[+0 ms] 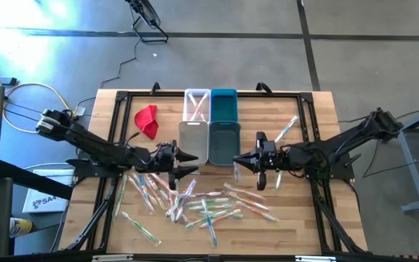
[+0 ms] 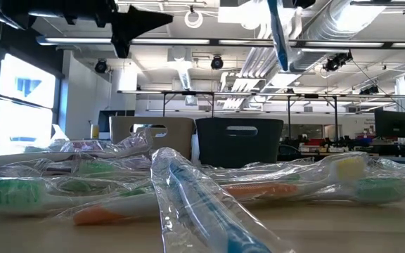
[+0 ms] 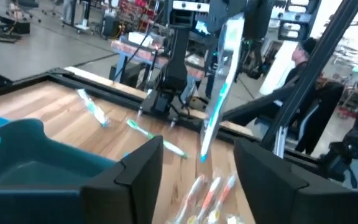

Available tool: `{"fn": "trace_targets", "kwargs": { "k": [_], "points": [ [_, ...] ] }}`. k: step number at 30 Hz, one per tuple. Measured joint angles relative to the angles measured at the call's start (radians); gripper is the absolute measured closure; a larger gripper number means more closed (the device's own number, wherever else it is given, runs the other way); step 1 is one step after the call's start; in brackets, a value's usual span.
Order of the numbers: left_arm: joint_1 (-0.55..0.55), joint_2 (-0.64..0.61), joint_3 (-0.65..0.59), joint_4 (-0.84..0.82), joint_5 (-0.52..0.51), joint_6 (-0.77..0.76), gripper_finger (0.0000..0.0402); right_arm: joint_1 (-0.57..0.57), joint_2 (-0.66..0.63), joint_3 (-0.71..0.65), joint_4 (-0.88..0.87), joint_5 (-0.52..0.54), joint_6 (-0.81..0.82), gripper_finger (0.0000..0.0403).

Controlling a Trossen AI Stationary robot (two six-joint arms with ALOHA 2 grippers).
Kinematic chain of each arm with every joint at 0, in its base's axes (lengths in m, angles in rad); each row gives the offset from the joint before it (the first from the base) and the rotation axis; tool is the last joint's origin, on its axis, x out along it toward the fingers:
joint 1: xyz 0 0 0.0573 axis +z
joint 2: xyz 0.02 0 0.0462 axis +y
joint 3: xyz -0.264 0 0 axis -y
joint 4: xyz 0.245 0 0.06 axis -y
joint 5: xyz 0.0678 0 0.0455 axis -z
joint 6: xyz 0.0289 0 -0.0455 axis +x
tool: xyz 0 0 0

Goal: Pick & Place Toothbrushes
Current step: Put the blue toothbrush into the gray bin

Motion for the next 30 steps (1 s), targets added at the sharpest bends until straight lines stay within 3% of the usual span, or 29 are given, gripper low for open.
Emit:
{"fn": "trace_targets", "kwargs": {
  "k": [8,17,30],
  "points": [
    [0.0,0.092,0.128,-0.001,0.027,0.108,0.0278,-0.004,0.048,0.0,0.087,-0.014,-0.025,0.04],
    [0.0,0.193,0.238,-0.013,0.03,0.153,0.0281,-0.004,0.071,0.0,0.16,-0.059,-0.054,0.04],
    [0.0,0.208,0.301,-0.009,0.029,0.146,0.0281,-0.004,0.075,0.0,0.178,-0.11,-0.064,0.04]
  ]
}}
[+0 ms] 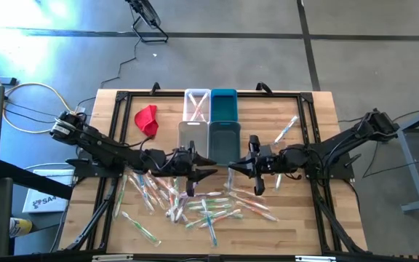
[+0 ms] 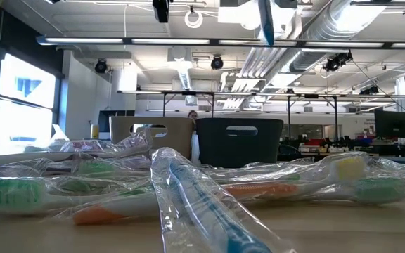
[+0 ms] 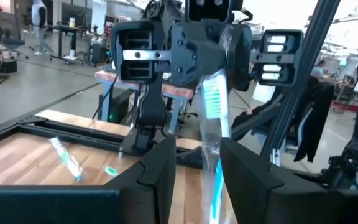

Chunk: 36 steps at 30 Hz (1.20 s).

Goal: Pick & Place Toothbrushes
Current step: Put the blue toothbrush into the gray bin

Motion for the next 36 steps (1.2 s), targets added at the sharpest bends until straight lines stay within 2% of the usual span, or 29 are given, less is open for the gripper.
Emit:
{"fn": "trace_targets", "kwargs": {
  "k": [9,13,17,27,36],
  "points": [
    [0.056,0.129,0.035,0.046,0.052,-0.058,0.0281,0.0,0.0,0.0,0.013,0.0,-0.026,0.04],
    [0.081,0.16,0.079,0.052,0.176,-0.081,0.0281,0.0,0.0,0.0,0.005,0.0,-0.027,0.04],
    [0.093,0.168,0.095,0.047,0.247,-0.084,0.0281,0.0,0.0,0.0,-0.002,0.001,-0.029,0.04],
    [0.091,0.168,0.096,0.015,0.271,-0.076,0.0281,0.0,0.0,0.0,-0.021,0.009,-0.034,0.04],
    [0.09,0.168,0.097,0.008,0.344,-0.076,0.0281,0.0,0.0,0.0,-0.032,0.008,-0.034,0.04]
  ]
}}
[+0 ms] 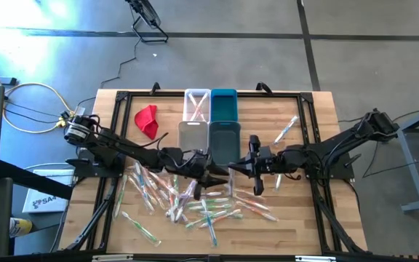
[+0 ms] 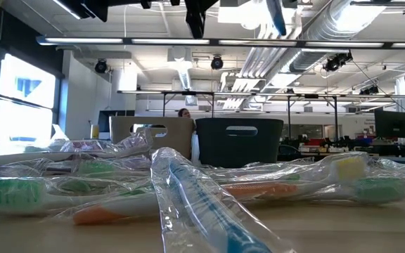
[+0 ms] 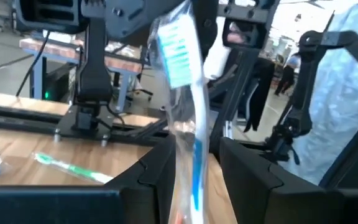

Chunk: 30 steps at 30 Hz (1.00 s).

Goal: Pick & Place Toothbrushes
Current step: Put the blue toothbrush into the gray bin

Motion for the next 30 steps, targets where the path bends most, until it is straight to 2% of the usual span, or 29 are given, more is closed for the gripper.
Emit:
{"fn": "trace_targets", "kwargs": {
  "k": [20,24,30],
  "points": [
    [0.0,0.012,0.0,0.0,-0.044,0.072,0.0279,0.0,0.0,0.0,-0.017,0.0,-0.022,0.04],
    [0.0,0.029,-0.001,0.0,-0.07,0.072,0.0255,0.0,0.0,0.0,-0.016,0.0,-0.026,0.04],
    [0.0,0.04,0.0,0.027,-0.058,0.072,0.021,0.0,0.0,0.0,-0.016,0.0,-0.026,0.04]
  ]
}}
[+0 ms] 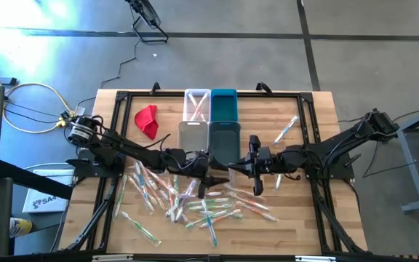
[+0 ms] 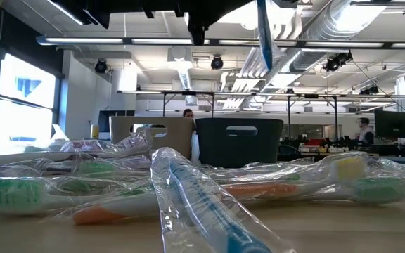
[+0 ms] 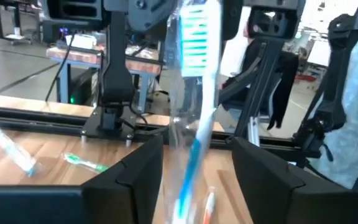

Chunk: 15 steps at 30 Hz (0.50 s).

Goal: Pick & Place Toothbrushes
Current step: Put the blue toothbrush into the gray bin

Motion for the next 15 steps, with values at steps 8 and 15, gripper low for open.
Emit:
{"fn": "trace_targets", "kwargs": {
  "k": [8,15],
  "points": [
    [0.0,0.003,0.0,0.007,0.006,0.0,0.0201,0.0,0.0,0.0,0.0,0.0,0.0,0.04],
    [0.0,0.003,0.0,0.008,0.002,0.013,0.0201,0.0,0.0,0.0,0.0,0.0,0.0,0.0399]
  ]
}}
